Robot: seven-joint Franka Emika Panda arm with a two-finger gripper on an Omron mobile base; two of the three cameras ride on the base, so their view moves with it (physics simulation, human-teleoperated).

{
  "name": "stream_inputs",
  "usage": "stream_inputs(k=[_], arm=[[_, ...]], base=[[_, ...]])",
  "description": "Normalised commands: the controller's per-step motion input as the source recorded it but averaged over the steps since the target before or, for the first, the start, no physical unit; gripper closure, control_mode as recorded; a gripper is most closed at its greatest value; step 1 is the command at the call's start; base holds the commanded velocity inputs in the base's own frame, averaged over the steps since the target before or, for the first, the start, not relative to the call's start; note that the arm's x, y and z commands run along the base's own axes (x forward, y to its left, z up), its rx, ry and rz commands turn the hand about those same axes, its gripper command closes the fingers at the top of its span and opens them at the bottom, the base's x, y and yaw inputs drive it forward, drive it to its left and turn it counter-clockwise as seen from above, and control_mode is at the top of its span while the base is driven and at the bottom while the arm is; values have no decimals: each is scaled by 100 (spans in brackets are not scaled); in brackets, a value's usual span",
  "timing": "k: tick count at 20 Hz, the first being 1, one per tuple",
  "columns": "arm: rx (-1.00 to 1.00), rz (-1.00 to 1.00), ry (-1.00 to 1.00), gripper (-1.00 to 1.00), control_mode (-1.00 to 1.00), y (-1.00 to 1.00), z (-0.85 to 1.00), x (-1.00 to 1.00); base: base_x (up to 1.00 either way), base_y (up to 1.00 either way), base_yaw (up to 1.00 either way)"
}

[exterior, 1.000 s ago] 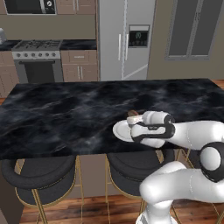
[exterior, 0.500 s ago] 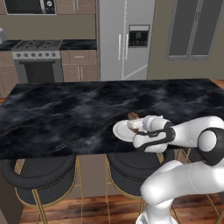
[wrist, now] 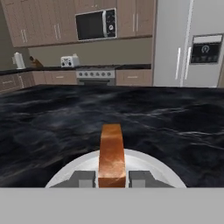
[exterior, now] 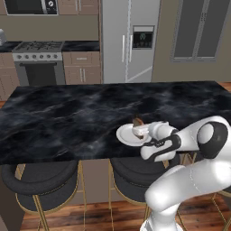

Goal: Start the toaster. Once the lever pops up, take the bread to the plate on the dining counter.

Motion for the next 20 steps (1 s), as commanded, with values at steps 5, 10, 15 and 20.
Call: stream_inputs(k=[5,10,15,20], arm=[[0,0,2,100,-100,3,0,1],[0,0,1,100,-100,7,-6,6],[0,0,0,100,-100,7,-13,8],[0,0,0,100,-100,0,-4,0]], base=[[0,0,0],[0,0,0],[0,0,0],[0,0,0]])
